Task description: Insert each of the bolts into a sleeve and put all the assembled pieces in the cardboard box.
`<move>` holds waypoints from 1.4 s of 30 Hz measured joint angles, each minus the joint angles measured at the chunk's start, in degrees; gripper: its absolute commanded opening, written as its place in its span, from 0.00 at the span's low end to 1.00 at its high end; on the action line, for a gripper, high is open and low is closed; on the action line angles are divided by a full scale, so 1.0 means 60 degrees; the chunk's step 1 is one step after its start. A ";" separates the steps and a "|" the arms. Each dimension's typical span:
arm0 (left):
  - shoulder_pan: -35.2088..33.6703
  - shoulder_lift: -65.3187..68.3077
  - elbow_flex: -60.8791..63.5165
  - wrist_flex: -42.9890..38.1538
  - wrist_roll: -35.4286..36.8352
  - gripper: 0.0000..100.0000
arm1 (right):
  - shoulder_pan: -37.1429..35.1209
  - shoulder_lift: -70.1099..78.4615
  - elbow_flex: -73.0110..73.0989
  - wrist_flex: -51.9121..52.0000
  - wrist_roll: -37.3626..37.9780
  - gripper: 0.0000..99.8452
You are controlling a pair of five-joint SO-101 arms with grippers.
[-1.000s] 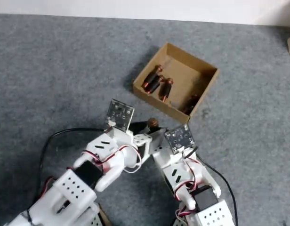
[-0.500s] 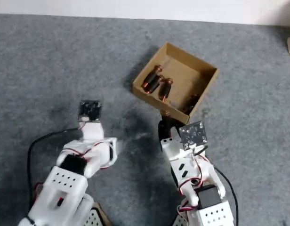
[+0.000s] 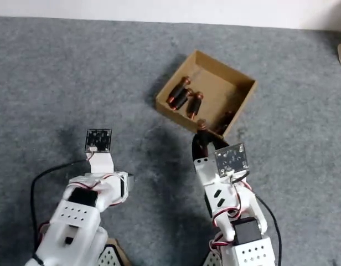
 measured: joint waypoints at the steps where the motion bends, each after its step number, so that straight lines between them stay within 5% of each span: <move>1: -0.0015 0.0000 0.0132 -0.0278 0.0000 0.12 | 0.0015 0.0205 0.0000 -0.0103 0.0029 0.01; 4: -0.0029 0.0000 0.0396 -0.0982 0.0000 0.00 | 0.0103 0.1319 -0.0205 -0.0366 0.0044 0.01; 16: -0.0044 0.0000 0.0938 -0.2315 -0.0059 0.03 | 0.1026 0.8630 -0.5538 -0.1055 -0.1333 0.01; 27: -0.0044 0.0000 0.0938 -0.2315 -0.2198 0.01 | 0.1377 1.3919 -0.8425 -0.1114 -0.3458 0.01; 33: -0.0044 0.0000 0.0938 -0.2315 -0.2227 0.01 | 0.1377 1.5311 -0.9158 -0.1114 -0.3619 0.17; 36: -0.0044 0.0000 0.0938 -0.2315 -0.2227 0.01 | 0.1377 1.5311 -0.9216 -0.1128 -0.3604 0.00; 42: -0.0044 0.0000 0.0938 -0.2315 -0.2227 0.01 | 0.1143 1.4637 -0.9289 -0.0410 -0.2725 0.01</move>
